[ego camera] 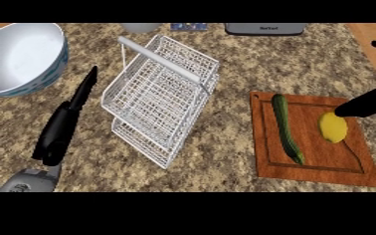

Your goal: Pick the lemon from the cutting board and place it in the tiered basket

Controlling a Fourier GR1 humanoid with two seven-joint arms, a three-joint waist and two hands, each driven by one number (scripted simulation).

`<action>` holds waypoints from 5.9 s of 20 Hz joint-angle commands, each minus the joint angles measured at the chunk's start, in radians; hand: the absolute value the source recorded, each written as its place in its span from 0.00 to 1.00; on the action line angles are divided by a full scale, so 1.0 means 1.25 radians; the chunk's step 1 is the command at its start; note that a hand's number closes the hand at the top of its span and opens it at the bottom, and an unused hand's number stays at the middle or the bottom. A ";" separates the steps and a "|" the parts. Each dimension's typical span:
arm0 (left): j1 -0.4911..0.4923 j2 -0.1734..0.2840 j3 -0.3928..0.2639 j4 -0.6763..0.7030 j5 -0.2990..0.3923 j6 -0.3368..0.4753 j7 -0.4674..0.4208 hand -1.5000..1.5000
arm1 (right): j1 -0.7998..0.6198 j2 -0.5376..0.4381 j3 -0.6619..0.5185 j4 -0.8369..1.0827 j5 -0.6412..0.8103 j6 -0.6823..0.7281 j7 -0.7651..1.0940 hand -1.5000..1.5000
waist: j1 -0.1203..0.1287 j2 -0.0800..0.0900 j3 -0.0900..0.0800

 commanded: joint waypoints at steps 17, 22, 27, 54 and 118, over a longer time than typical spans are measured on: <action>-0.003 -0.011 0.017 0.002 -0.010 -0.016 -0.017 0.50 | -0.103 0.186 0.205 0.209 0.180 0.018 0.297 0.00 | 0.006 0.004 0.003; 0.034 0.001 0.018 -0.044 -0.005 -0.031 -0.004 0.50 | -0.107 0.209 0.199 0.272 0.190 0.035 0.297 0.00 | 0.011 0.003 0.004; 0.032 -0.015 0.022 -0.021 -0.016 -0.021 -0.005 0.50 | -0.122 0.184 0.167 0.255 0.122 0.131 0.297 0.00 | -0.003 0.002 0.004; 0.017 -0.054 0.037 0.011 -0.050 -0.036 -0.015 0.50 | 0.057 0.196 0.103 0.205 0.272 0.034 0.251 0.00 | -0.008 0.006 0.004; 0.012 -0.098 0.117 -0.031 -0.092 -0.134 -0.006 0.50 | 0.115 0.305 0.084 -0.714 0.529 0.144 0.070 1.00 | 0.002 0.002 0.000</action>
